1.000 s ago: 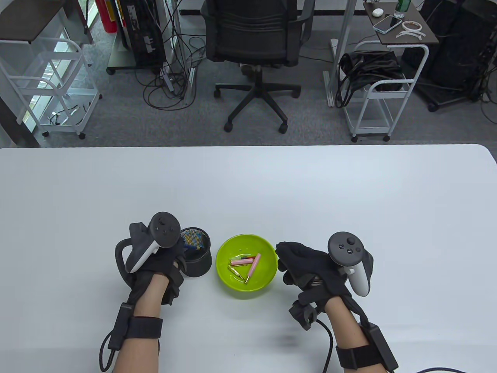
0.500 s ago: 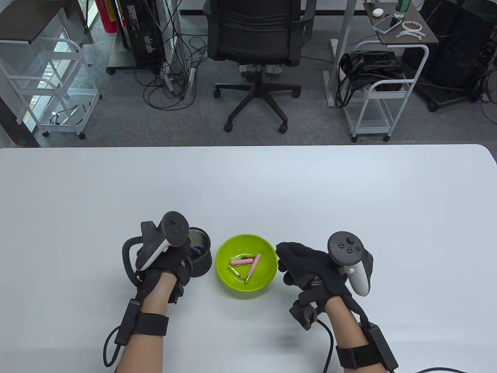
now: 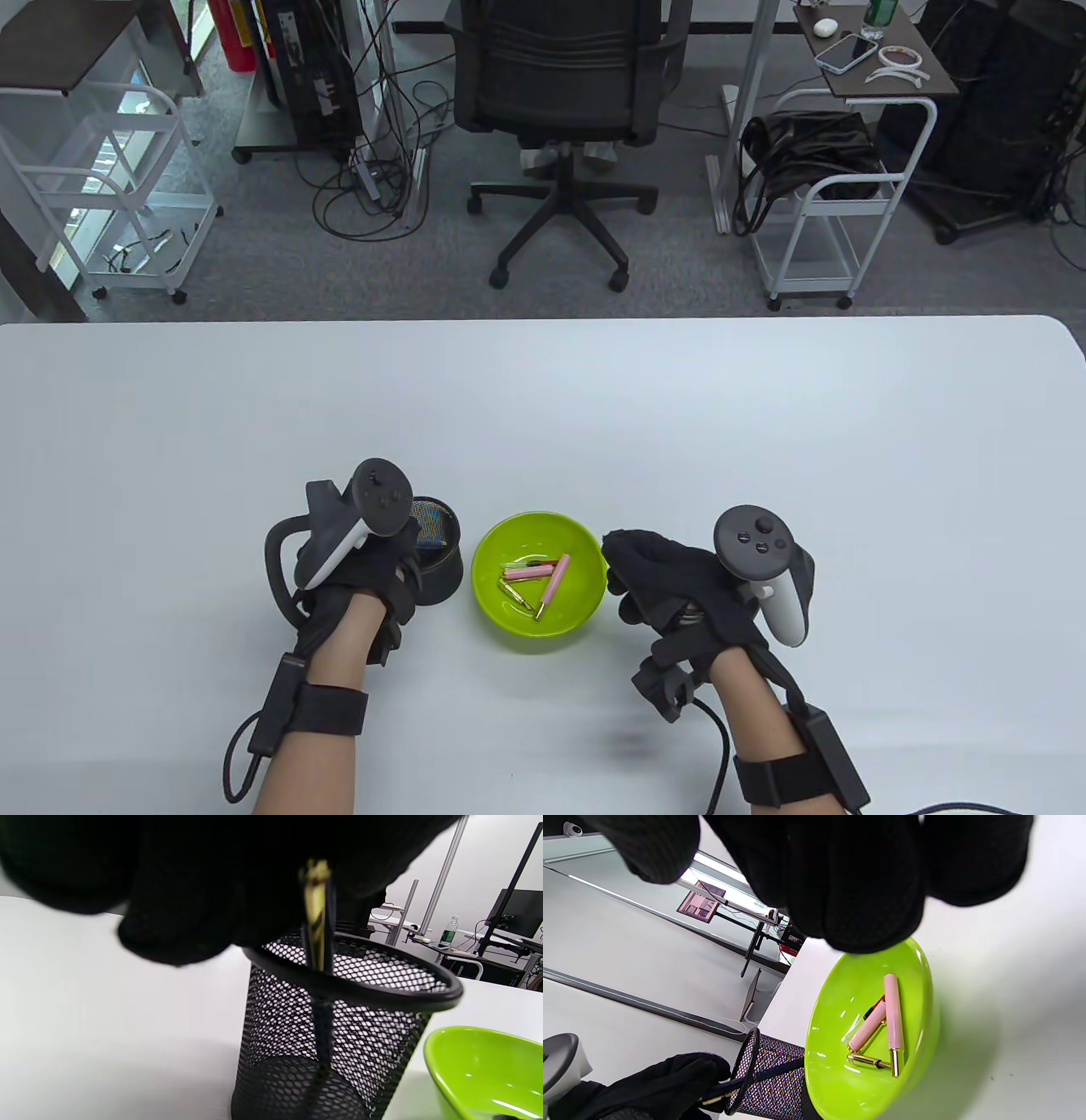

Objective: Assemble fountain pens from components

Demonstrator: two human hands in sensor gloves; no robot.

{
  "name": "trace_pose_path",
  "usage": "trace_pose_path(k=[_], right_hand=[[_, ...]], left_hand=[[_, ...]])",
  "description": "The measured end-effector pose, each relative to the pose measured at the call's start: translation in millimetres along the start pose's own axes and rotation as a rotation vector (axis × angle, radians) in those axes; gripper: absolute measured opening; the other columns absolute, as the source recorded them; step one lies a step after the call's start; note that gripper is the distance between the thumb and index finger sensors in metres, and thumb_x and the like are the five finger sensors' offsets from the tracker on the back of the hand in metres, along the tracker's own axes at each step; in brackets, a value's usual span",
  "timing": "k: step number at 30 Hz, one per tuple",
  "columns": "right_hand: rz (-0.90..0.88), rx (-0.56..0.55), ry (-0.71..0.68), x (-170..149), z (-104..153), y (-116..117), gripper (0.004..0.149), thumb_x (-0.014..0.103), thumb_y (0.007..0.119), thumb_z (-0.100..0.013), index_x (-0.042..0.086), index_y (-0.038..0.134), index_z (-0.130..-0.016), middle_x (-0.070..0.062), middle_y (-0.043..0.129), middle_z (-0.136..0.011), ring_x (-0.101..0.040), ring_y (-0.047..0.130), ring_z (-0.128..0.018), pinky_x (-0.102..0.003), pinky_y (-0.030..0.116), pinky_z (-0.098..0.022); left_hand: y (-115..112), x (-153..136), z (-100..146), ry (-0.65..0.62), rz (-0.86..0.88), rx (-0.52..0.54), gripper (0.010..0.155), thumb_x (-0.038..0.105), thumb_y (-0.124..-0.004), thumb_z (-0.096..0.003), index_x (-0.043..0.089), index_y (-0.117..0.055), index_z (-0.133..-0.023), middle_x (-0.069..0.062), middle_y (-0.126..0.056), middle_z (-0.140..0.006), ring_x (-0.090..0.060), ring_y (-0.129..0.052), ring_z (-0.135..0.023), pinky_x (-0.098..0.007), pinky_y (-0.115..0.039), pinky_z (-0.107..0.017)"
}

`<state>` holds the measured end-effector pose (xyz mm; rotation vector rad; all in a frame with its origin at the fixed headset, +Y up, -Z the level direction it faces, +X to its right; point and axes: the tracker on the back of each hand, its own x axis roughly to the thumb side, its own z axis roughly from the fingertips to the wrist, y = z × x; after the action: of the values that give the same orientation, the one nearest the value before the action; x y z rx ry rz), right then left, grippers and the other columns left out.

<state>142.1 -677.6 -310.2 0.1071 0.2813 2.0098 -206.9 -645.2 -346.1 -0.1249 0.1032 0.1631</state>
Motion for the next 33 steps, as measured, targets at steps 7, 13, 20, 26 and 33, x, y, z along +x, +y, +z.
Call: trace_pose_path(k=[7, 13, 20, 26, 33], right_hand=[[0.005, 0.003, -0.002, 0, 0, 0, 0.063, 0.053, 0.072, -0.046, 0.008, 0.080, -0.090, -0.018, 0.094, -0.068, -0.029, 0.100, -0.036, -0.054, 0.085, -0.033], [0.023, 0.004, -0.014, 2, 0, 2, 0.063, 0.053, 0.072, -0.047, 0.008, 0.080, -0.090, -0.018, 0.094, -0.068, -0.029, 0.100, -0.036, -0.054, 0.085, -0.033], [0.019, 0.003, -0.010, 2, 1, 0, 0.062, 0.052, 0.072, -0.047, 0.008, 0.080, -0.090, -0.018, 0.094, -0.068, -0.030, 0.100, -0.036, -0.054, 0.085, -0.033], [0.006, 0.002, -0.010, 2, 2, -1, 0.062, 0.052, 0.072, -0.047, 0.008, 0.080, -0.090, -0.018, 0.094, -0.069, -0.030, 0.100, -0.036, -0.054, 0.085, -0.033], [-0.030, 0.005, 0.000, -1, 1, -6, 0.062, 0.052, 0.072, -0.047, 0.008, 0.080, -0.090, -0.018, 0.094, -0.069, -0.030, 0.100, -0.037, -0.054, 0.085, -0.033]], left_hand=[[15, 2, 11, 0.000, 0.030, 0.044, 0.052, 0.041, -0.071, -0.0530, 0.011, -0.079, -0.094, -0.017, -0.088, -0.086, -0.027, -0.099, -0.045, -0.054, -0.082, -0.038], [39, 37, 32, -0.092, 0.163, 0.123, 0.053, 0.044, -0.072, -0.0535, 0.009, -0.080, -0.093, -0.016, -0.093, -0.079, -0.026, -0.100, -0.040, -0.054, -0.083, -0.035], [6, 88, 25, -0.154, 0.140, -0.071, 0.048, 0.041, -0.074, -0.0534, 0.007, -0.089, -0.083, -0.006, -0.104, -0.053, -0.017, -0.101, -0.019, -0.047, -0.087, -0.020], [-47, 111, -7, 0.003, -0.111, -0.274, 0.051, 0.043, -0.072, -0.0527, 0.002, -0.092, -0.076, 0.002, -0.108, -0.038, 0.000, -0.101, -0.001, -0.032, -0.089, 0.002], [-77, 125, -28, 0.087, -0.163, -0.381, 0.053, 0.043, -0.079, -0.0521, -0.004, -0.095, -0.069, 0.001, -0.110, -0.031, 0.000, -0.103, 0.002, -0.030, -0.088, 0.006]])
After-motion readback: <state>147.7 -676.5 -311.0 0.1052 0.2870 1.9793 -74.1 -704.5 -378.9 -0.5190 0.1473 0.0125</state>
